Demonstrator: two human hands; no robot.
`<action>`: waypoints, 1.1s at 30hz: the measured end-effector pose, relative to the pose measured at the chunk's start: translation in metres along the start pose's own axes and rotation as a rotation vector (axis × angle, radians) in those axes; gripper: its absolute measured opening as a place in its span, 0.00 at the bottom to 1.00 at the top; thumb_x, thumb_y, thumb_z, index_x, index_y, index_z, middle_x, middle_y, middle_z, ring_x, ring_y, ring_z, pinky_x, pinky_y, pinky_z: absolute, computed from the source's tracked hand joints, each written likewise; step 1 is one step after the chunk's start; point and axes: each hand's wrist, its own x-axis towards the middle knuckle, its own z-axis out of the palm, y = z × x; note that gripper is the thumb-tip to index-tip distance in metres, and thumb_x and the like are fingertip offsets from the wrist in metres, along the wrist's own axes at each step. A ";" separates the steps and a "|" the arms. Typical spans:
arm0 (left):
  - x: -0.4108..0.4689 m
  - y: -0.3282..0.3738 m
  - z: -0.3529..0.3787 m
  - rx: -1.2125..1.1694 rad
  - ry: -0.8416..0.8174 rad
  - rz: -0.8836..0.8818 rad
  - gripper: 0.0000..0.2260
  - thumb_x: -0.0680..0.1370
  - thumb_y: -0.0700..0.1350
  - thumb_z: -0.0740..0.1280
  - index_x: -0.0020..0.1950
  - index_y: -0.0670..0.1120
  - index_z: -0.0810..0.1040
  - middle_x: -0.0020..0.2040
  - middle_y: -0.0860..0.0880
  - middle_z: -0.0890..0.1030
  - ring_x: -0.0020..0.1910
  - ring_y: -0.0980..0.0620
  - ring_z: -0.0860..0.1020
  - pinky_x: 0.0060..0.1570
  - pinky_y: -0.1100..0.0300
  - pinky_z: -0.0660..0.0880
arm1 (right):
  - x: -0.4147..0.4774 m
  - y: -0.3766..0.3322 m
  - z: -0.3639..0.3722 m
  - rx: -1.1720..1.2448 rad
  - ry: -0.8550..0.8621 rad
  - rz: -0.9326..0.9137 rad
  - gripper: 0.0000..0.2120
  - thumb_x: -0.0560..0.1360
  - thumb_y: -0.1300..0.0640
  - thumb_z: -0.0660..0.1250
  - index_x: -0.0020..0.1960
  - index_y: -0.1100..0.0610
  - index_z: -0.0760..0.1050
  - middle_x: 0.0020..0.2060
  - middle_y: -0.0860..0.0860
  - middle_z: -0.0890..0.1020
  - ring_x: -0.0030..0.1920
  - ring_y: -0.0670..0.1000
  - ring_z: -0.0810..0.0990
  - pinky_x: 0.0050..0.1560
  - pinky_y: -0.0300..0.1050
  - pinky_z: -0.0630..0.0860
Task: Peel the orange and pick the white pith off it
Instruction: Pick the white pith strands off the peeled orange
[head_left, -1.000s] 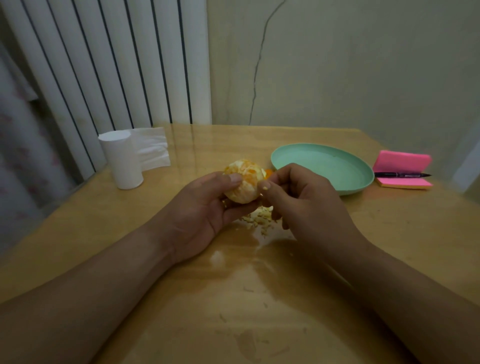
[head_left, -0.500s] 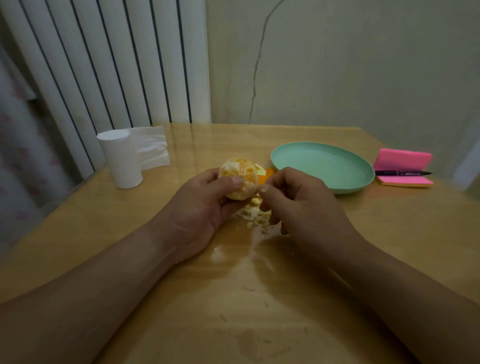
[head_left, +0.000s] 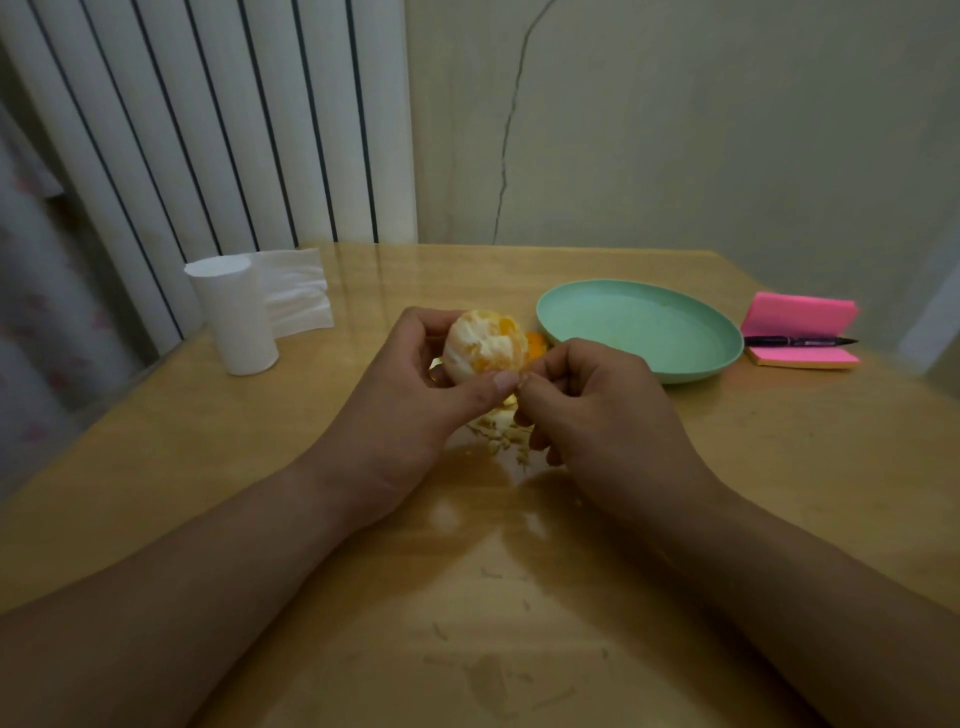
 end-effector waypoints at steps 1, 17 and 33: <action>-0.001 0.001 0.001 0.007 -0.006 0.010 0.24 0.76 0.44 0.78 0.69 0.49 0.74 0.61 0.52 0.84 0.58 0.56 0.85 0.53 0.63 0.82 | 0.000 0.000 0.000 0.005 0.012 -0.001 0.06 0.79 0.53 0.71 0.43 0.52 0.81 0.34 0.49 0.85 0.33 0.47 0.84 0.38 0.50 0.83; 0.001 0.002 0.005 -0.461 -0.067 -0.174 0.25 0.76 0.41 0.74 0.71 0.39 0.72 0.64 0.39 0.85 0.64 0.40 0.84 0.64 0.49 0.82 | 0.001 -0.002 -0.003 0.191 0.038 0.006 0.05 0.75 0.58 0.72 0.40 0.55 0.80 0.33 0.57 0.83 0.30 0.48 0.78 0.32 0.44 0.75; 0.001 0.010 -0.004 -0.701 -0.175 -0.325 0.21 0.82 0.48 0.68 0.72 0.39 0.77 0.65 0.36 0.83 0.63 0.40 0.84 0.56 0.51 0.84 | 0.010 0.012 -0.009 -0.024 0.095 -0.078 0.05 0.79 0.55 0.69 0.44 0.51 0.80 0.36 0.52 0.83 0.38 0.54 0.81 0.42 0.59 0.81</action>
